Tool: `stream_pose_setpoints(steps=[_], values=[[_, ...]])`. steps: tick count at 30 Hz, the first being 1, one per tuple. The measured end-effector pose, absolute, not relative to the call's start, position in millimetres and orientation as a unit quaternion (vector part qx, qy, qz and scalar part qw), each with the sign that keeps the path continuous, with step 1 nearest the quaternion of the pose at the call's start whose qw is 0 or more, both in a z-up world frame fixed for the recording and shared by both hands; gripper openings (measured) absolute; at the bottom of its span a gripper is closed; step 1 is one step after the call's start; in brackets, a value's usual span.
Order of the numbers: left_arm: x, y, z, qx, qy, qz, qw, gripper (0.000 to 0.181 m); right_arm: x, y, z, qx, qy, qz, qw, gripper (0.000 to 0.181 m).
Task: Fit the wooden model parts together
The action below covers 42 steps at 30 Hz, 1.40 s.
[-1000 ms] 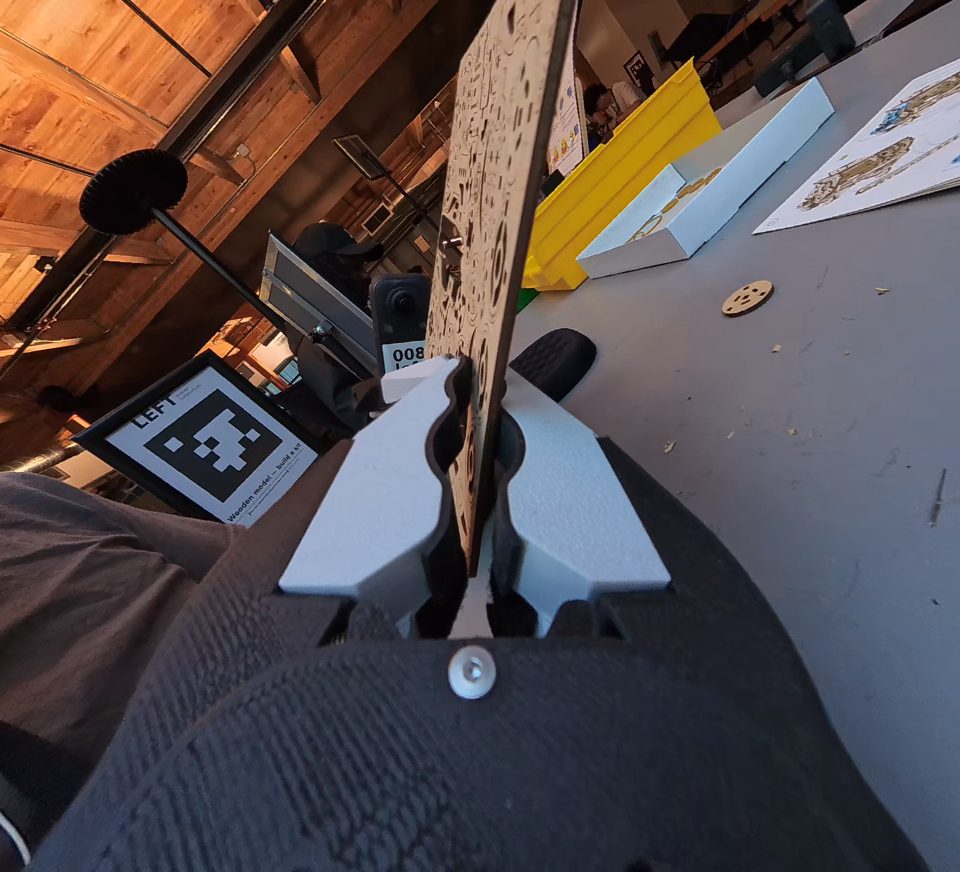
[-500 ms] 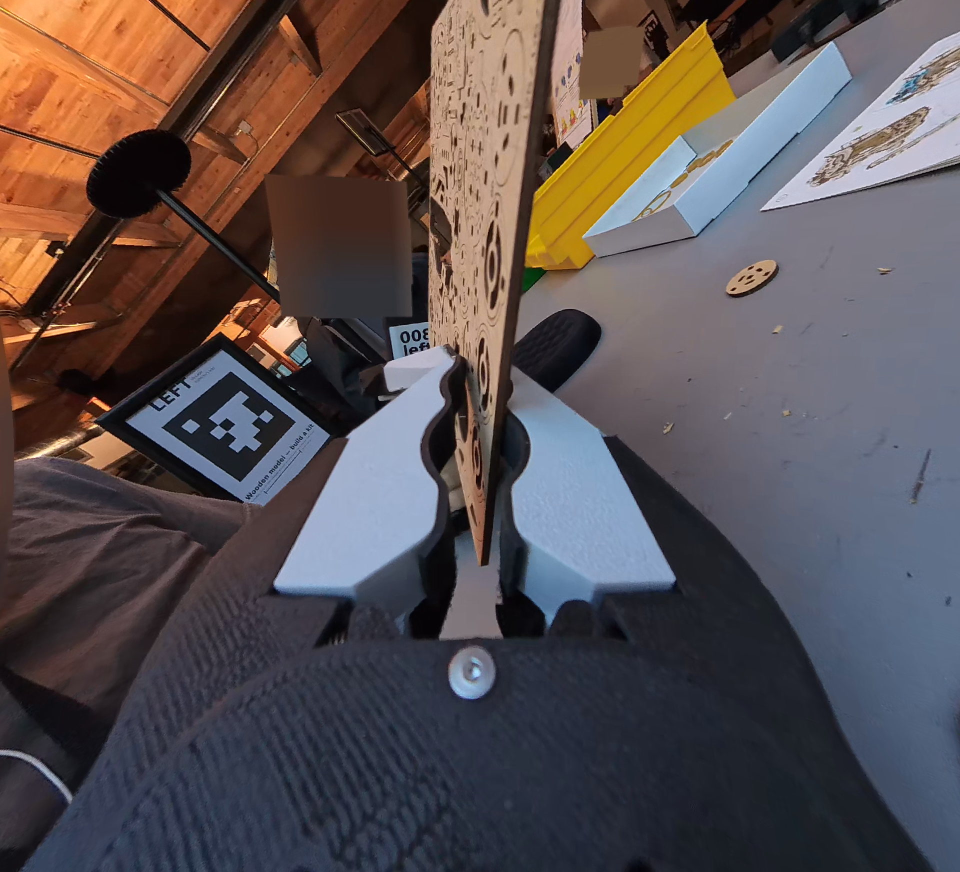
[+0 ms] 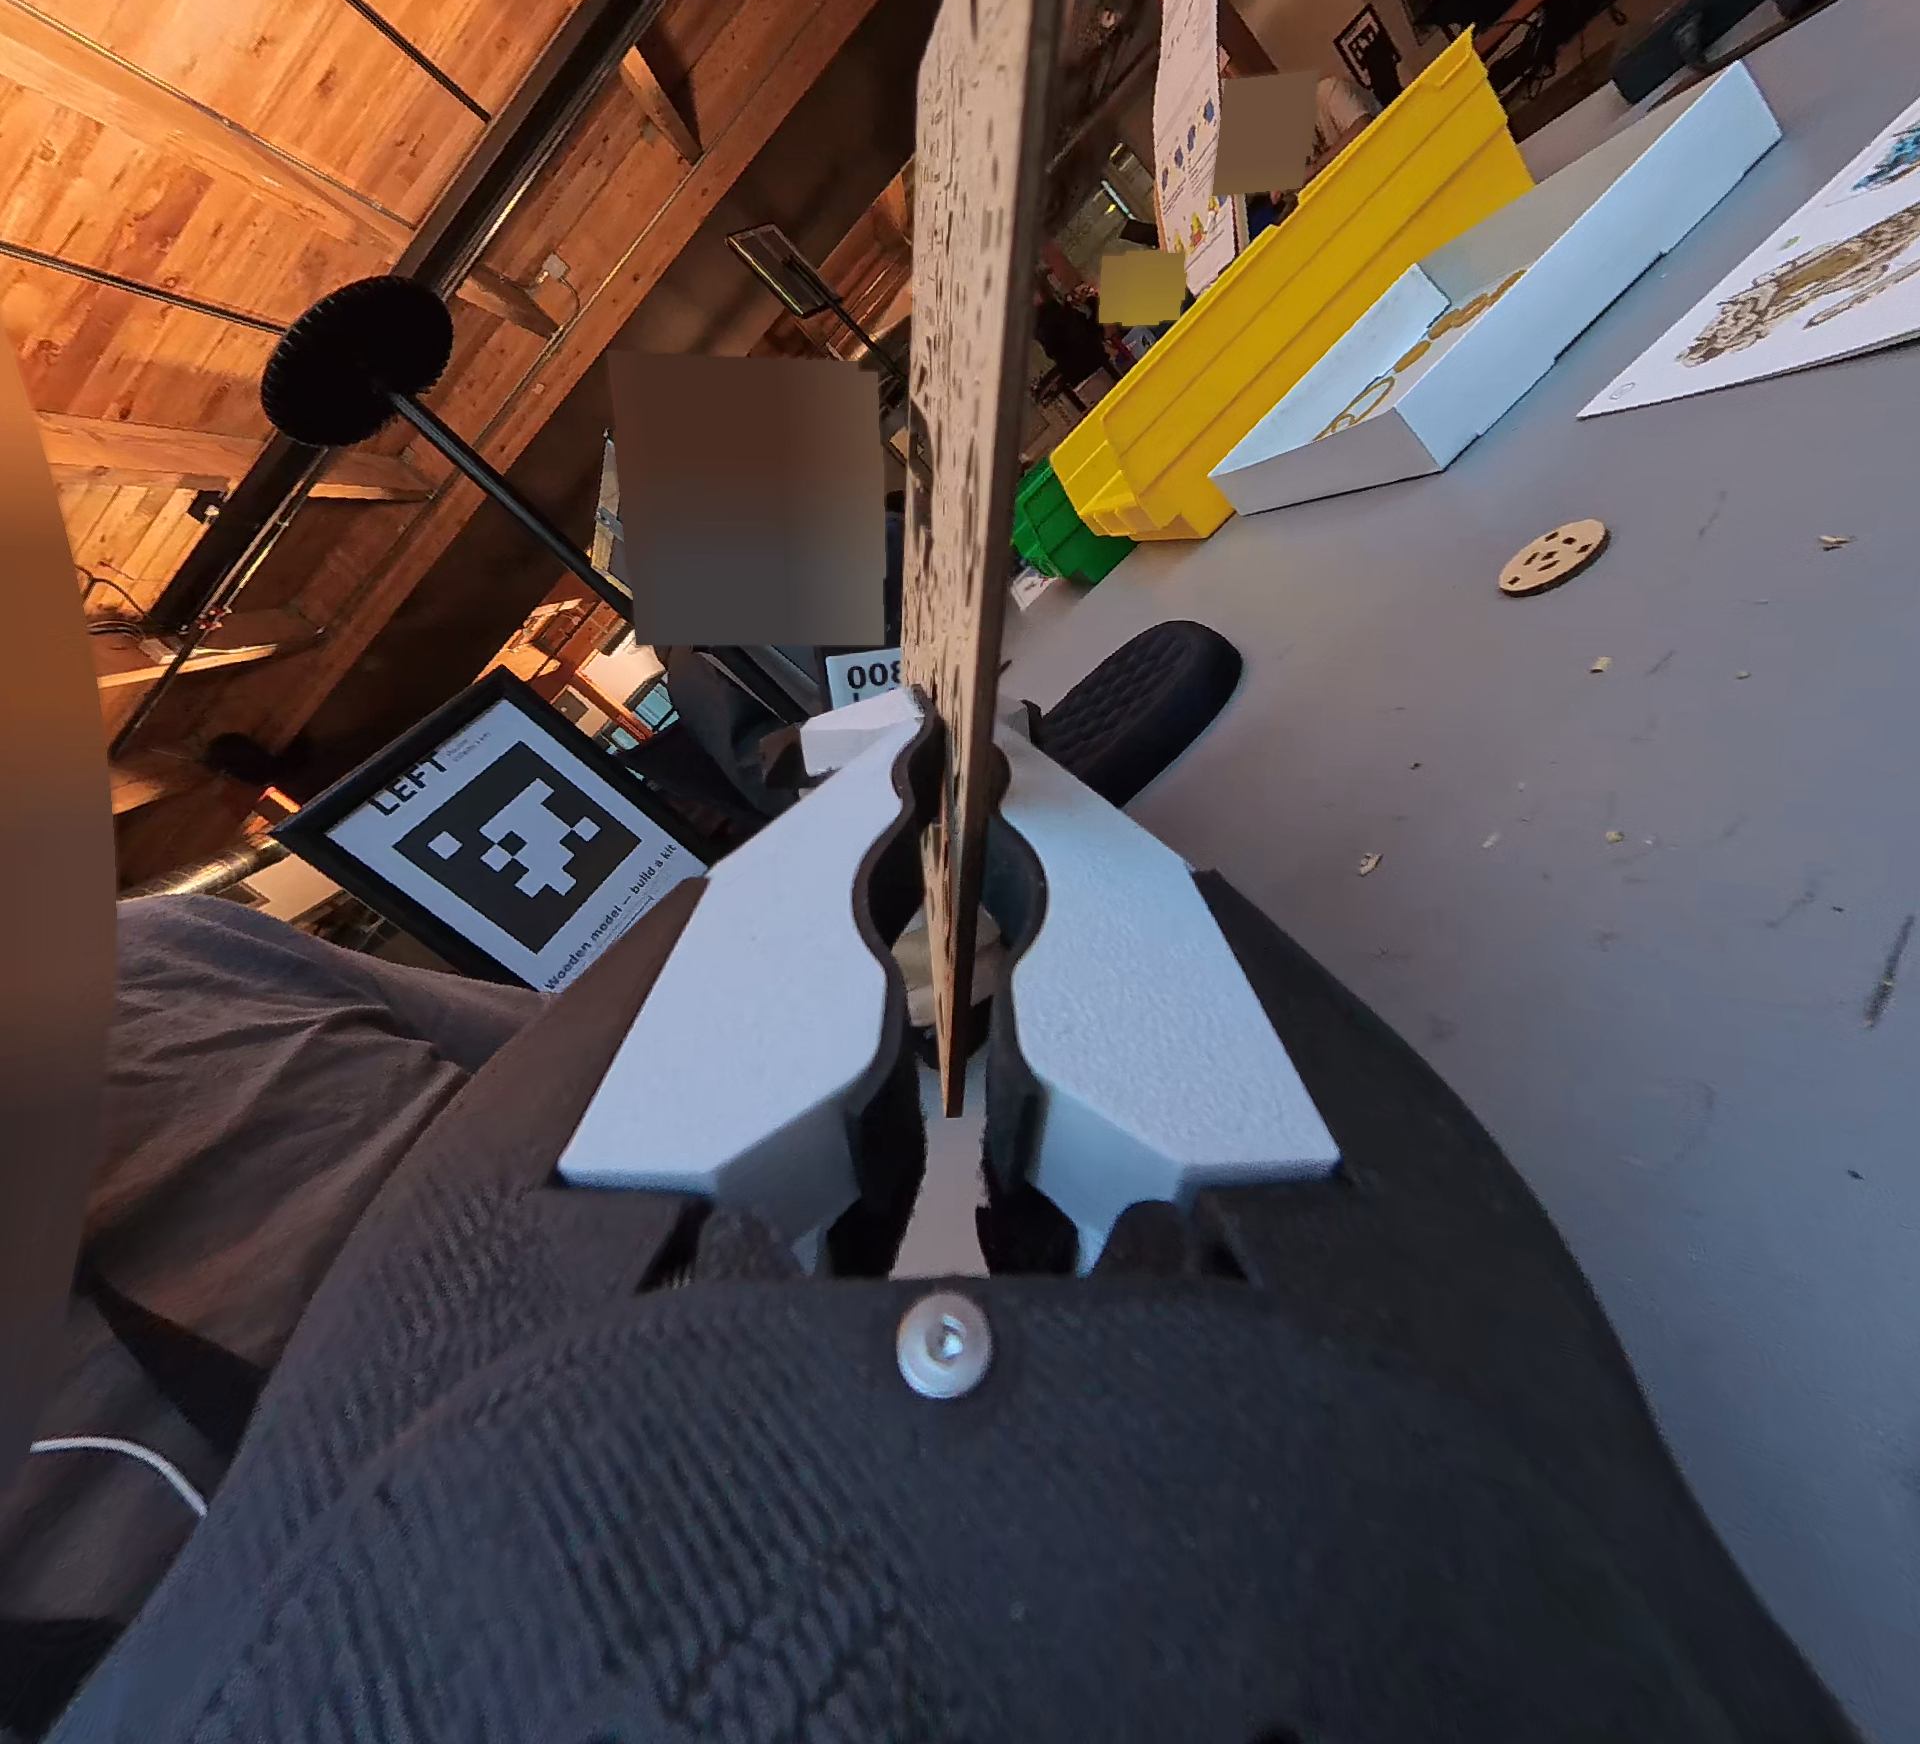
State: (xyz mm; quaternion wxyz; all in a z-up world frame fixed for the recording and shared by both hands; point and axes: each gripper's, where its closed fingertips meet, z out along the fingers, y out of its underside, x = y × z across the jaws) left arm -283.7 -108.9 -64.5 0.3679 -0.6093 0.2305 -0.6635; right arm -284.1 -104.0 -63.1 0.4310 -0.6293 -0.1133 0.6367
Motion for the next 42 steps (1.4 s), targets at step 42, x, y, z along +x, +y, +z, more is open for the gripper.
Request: stream_pose_setpoints(steps=[42], values=[[-284.8, -108.4, -68.7, -0.622, 0.221, -0.659, 0.361, 0.0, -285.2, -98.4, -67.8, -0.647, -0.115, 0.589, 0.47, 0.001]])
